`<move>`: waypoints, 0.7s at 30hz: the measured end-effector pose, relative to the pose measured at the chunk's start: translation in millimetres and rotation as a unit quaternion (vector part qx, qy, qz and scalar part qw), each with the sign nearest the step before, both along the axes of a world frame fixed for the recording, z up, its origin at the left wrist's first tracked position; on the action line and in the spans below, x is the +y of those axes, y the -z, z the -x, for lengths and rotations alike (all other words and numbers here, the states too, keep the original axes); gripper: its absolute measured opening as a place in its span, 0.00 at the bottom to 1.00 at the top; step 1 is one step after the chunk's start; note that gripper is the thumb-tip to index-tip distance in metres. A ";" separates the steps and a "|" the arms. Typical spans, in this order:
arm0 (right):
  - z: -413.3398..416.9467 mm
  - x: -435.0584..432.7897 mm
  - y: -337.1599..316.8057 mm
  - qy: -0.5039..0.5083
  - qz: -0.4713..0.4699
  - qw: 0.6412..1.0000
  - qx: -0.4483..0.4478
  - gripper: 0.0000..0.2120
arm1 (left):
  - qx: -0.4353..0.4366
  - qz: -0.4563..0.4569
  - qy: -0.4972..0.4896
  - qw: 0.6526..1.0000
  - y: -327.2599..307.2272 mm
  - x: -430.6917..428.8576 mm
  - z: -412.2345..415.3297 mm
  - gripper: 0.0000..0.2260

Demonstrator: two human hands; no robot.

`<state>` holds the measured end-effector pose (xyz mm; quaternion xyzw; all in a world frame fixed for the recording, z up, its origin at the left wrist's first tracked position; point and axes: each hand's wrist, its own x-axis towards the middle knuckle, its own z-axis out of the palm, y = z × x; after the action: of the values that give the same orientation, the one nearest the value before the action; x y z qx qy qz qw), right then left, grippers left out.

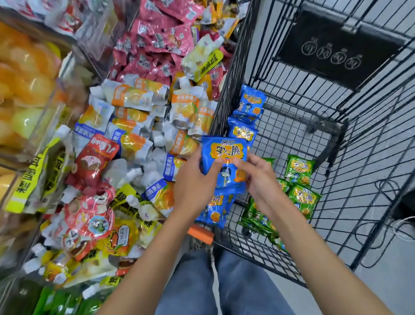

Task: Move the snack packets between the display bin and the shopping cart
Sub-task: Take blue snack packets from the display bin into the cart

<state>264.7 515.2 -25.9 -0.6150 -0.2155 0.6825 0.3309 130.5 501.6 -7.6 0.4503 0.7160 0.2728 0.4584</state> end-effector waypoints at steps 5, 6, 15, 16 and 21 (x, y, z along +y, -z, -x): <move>-34.9 67.5 34.9 0.172 0.045 0.983 -0.051 0.10 | 0.151 -0.061 0.046 0.985 20.0 53.9 -6.0 0.20; -40.0 80.5 48.2 0.187 0.059 0.978 -0.078 0.12 | 0.160 -0.063 0.065 0.983 26.5 61.9 -8.8 0.21; -18.0 134.1 147.8 0.110 0.108 0.973 -0.171 0.19 | 0.217 -0.077 0.079 0.970 70.7 73.3 -16.8 0.22; -15.7 134.8 153.2 0.112 0.106 0.970 -0.185 0.19 | 0.217 -0.079 0.079 0.970 70.9 73.7 -16.8 0.22; -15.3 135.9 163.6 0.047 0.050 0.942 -0.328 0.12 | 0.226 -0.092 0.067 0.967 71.5 73.8 -17.7 0.21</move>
<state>280.0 651.1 -189.5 -0.8302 -0.2483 0.4363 0.2426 148.1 575.4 -79.1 0.5877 0.7408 0.1974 0.2586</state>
